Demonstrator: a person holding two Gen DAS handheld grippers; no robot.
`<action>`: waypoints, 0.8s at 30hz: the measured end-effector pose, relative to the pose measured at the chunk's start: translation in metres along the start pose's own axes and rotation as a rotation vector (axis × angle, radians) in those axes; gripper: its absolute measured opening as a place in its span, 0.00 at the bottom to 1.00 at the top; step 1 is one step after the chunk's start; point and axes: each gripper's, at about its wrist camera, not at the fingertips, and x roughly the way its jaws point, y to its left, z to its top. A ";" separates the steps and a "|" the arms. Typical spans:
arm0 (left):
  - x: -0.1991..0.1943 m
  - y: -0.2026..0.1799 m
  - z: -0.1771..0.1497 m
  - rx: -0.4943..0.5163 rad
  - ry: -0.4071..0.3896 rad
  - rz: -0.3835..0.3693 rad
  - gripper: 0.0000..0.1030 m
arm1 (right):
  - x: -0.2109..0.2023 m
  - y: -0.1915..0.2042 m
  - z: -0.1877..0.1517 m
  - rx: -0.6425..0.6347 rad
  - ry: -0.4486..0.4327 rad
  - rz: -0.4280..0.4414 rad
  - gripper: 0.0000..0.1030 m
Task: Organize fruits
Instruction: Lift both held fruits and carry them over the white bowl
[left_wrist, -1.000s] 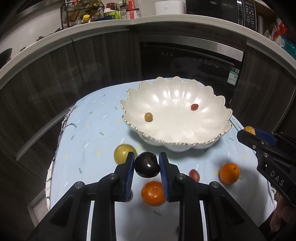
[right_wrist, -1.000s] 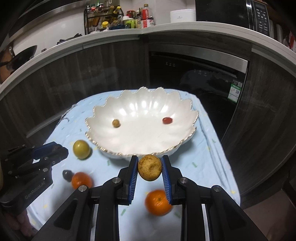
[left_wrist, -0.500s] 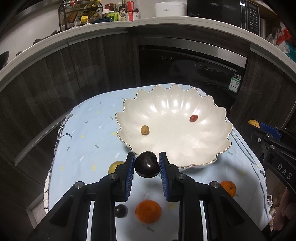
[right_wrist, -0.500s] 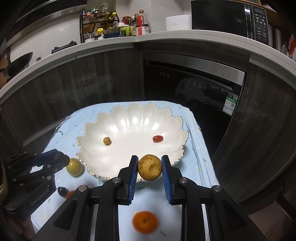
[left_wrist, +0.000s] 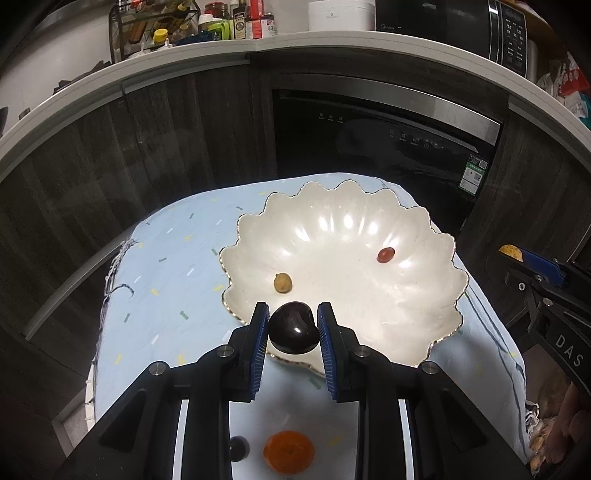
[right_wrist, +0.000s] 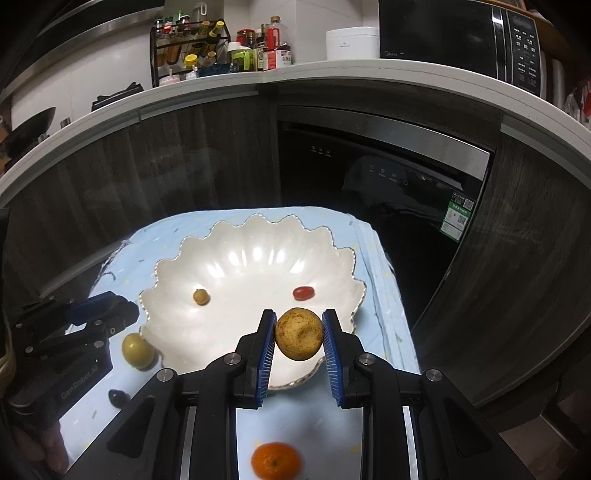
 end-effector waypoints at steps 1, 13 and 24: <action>0.001 0.000 0.001 -0.001 0.001 -0.001 0.27 | 0.002 -0.001 0.001 0.002 0.003 -0.002 0.26; 0.022 0.005 0.016 -0.006 0.012 -0.014 0.27 | 0.025 -0.004 0.015 0.005 0.031 -0.007 0.26; 0.048 0.009 0.024 -0.003 0.043 -0.015 0.27 | 0.053 -0.011 0.020 0.010 0.063 -0.021 0.26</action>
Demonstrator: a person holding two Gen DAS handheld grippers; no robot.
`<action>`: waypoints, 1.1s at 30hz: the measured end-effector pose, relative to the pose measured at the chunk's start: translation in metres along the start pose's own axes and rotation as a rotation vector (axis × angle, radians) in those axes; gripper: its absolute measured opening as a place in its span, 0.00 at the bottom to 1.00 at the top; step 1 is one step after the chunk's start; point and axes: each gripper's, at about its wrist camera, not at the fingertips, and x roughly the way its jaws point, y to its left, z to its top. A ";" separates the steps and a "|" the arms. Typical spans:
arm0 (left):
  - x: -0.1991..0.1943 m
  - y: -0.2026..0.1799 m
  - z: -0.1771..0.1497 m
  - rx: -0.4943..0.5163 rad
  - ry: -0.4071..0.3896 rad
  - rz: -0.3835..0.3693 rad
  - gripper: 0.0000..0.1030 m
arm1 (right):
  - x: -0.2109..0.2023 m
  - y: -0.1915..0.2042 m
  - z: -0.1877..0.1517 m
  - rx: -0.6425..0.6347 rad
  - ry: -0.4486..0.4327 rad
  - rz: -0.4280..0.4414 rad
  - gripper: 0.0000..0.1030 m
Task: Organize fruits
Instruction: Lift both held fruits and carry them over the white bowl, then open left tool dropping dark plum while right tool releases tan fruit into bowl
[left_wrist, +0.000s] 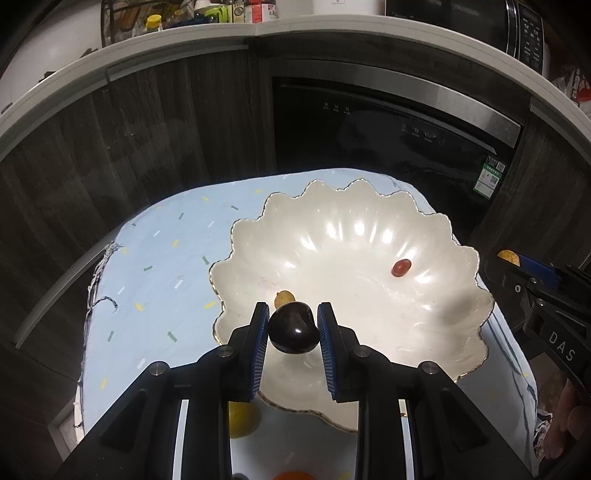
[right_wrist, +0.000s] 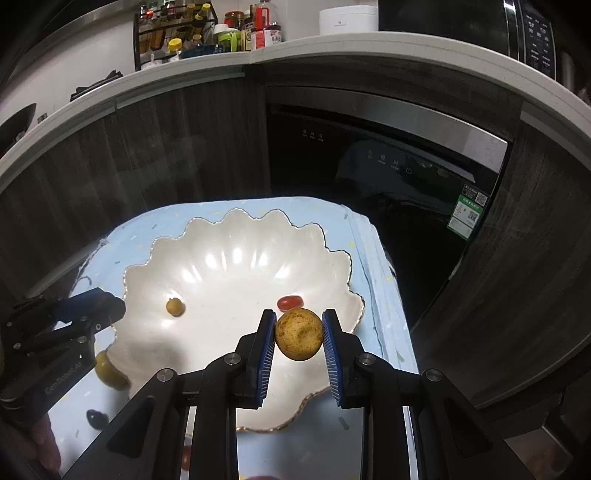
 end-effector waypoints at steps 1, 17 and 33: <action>0.002 0.000 0.000 0.001 0.005 -0.002 0.27 | 0.002 0.000 -0.001 0.002 0.003 0.001 0.26; 0.014 0.002 -0.006 0.010 0.033 0.025 0.50 | 0.030 0.000 -0.012 0.024 0.087 0.018 0.31; -0.004 0.015 0.000 -0.023 -0.009 0.054 0.82 | 0.017 0.003 -0.004 0.030 0.045 -0.020 0.66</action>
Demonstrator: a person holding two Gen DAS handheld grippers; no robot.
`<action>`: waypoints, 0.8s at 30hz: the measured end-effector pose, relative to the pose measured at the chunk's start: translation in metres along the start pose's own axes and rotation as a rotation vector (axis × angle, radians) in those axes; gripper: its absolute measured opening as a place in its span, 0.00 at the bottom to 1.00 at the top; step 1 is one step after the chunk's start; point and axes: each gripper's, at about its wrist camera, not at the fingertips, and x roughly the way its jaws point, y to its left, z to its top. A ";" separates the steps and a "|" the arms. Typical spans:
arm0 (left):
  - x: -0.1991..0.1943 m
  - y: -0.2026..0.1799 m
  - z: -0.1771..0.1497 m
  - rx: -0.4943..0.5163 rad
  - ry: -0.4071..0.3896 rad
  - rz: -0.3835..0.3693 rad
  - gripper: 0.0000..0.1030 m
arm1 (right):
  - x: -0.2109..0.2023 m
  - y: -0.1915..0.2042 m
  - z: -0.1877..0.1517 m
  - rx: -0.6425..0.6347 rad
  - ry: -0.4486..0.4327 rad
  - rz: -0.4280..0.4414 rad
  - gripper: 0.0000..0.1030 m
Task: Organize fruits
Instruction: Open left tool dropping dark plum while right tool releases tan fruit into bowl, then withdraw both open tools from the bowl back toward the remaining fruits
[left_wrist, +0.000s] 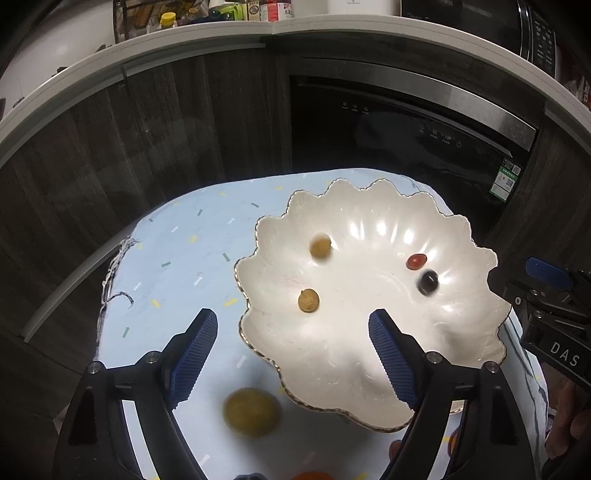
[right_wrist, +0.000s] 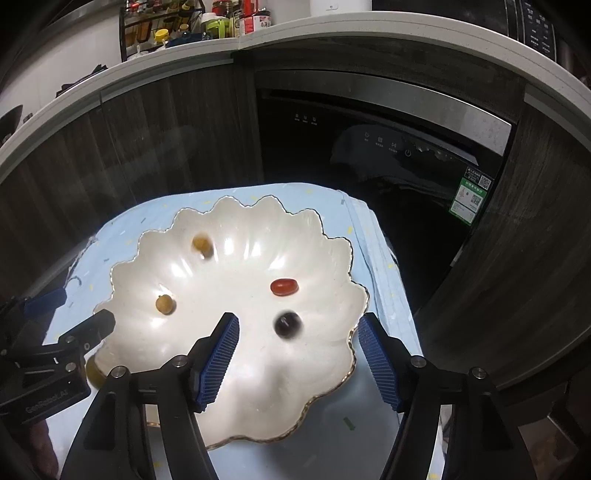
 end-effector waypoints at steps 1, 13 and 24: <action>-0.002 0.001 0.000 -0.001 -0.004 0.001 0.83 | -0.002 0.000 0.000 0.000 -0.002 0.000 0.66; -0.022 0.004 -0.007 0.004 -0.022 -0.003 0.84 | -0.020 0.004 -0.003 -0.008 -0.024 0.002 0.66; -0.040 0.005 -0.016 0.015 -0.044 -0.001 0.84 | -0.035 0.002 -0.012 0.000 -0.031 -0.004 0.66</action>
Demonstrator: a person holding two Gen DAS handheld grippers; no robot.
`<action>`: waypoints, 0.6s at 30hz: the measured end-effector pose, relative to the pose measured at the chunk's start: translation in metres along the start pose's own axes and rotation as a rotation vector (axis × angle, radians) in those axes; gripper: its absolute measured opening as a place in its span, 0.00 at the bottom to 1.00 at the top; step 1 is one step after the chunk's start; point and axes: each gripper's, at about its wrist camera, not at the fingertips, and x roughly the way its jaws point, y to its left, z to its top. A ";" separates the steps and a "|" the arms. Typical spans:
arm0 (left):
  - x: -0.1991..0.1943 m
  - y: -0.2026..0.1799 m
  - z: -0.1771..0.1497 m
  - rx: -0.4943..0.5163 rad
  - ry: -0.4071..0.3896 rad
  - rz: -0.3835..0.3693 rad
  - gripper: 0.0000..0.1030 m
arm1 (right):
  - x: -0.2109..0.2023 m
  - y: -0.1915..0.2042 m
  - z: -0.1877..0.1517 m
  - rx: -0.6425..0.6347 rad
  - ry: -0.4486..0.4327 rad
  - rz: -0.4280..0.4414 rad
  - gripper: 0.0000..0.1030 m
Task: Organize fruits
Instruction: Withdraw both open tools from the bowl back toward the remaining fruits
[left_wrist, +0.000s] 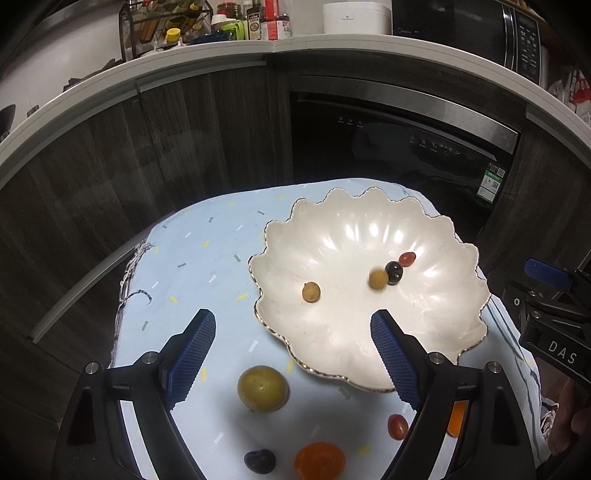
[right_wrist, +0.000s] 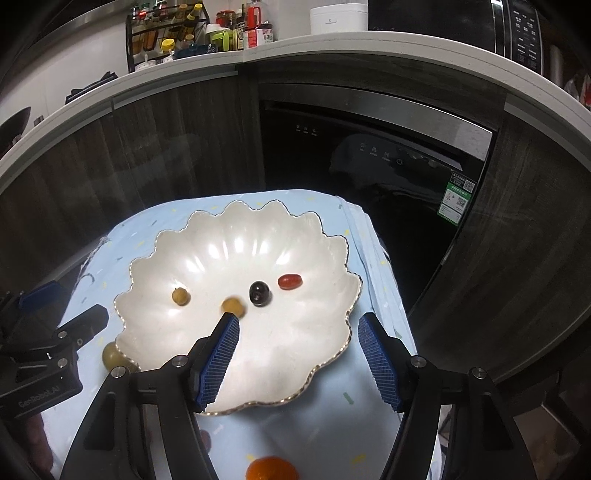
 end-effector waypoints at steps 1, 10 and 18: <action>-0.001 0.000 -0.001 -0.001 0.000 0.000 0.84 | -0.002 0.000 -0.001 0.000 -0.001 0.000 0.66; -0.017 0.002 -0.014 -0.001 -0.011 -0.007 0.84 | -0.021 0.004 -0.012 0.000 -0.020 0.001 0.66; -0.030 0.001 -0.030 0.006 -0.012 -0.012 0.84 | -0.034 0.006 -0.026 0.000 -0.023 0.000 0.66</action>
